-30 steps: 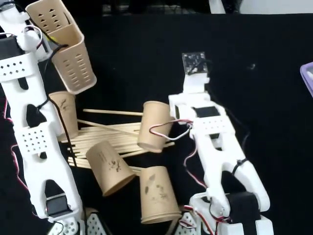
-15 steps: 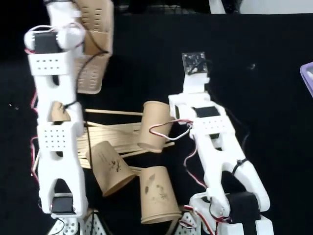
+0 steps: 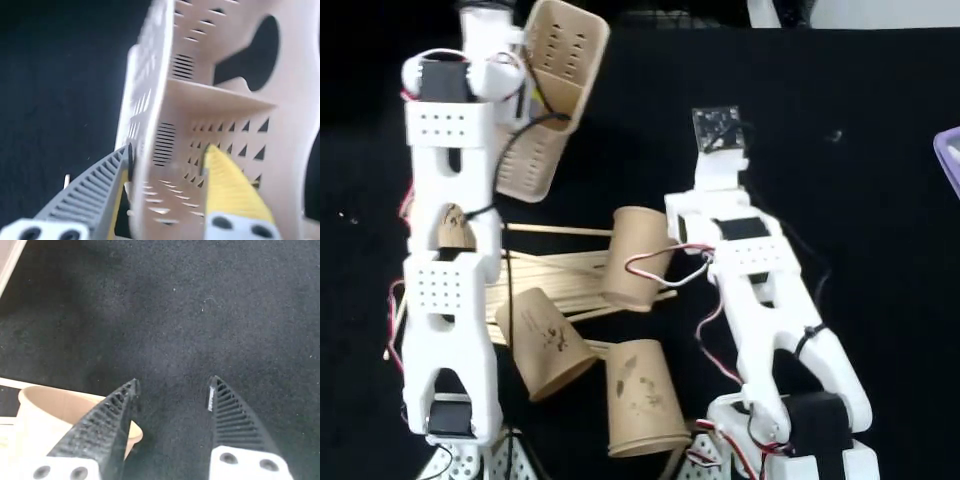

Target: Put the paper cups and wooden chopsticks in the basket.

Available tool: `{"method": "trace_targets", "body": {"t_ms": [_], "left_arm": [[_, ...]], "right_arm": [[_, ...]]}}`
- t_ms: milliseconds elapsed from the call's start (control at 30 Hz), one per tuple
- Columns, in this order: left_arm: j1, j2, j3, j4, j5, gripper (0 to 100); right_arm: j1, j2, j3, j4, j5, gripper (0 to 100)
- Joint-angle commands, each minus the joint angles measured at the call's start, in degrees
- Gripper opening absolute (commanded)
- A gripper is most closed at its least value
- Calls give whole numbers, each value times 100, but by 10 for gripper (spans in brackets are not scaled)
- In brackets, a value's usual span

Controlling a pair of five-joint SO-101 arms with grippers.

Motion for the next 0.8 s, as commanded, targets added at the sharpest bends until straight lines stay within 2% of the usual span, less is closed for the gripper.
{"method": "trace_targets", "body": {"t_ms": [0,200,333,600,700,767], "left_arm": [[-453,-334,-585,9,659,275],[-699,-404,-725,26,1354,276],[-769,-1020,-145,26,1503,276],[-778,-3367,3020,-70,1477,276],[-796,-3622,4040,-765,1600,276],[-919,-3648,4400,-1143,1969,276]], "right_arm": [[-97,-4,-22,-123,-26,212],[-97,-4,-22,-123,-26,212],[-97,-4,-22,-123,-26,212],[-97,-4,-22,-123,-26,212],[-97,-4,-22,-105,-26,212],[-97,-4,-13,-97,-26,212]]}}
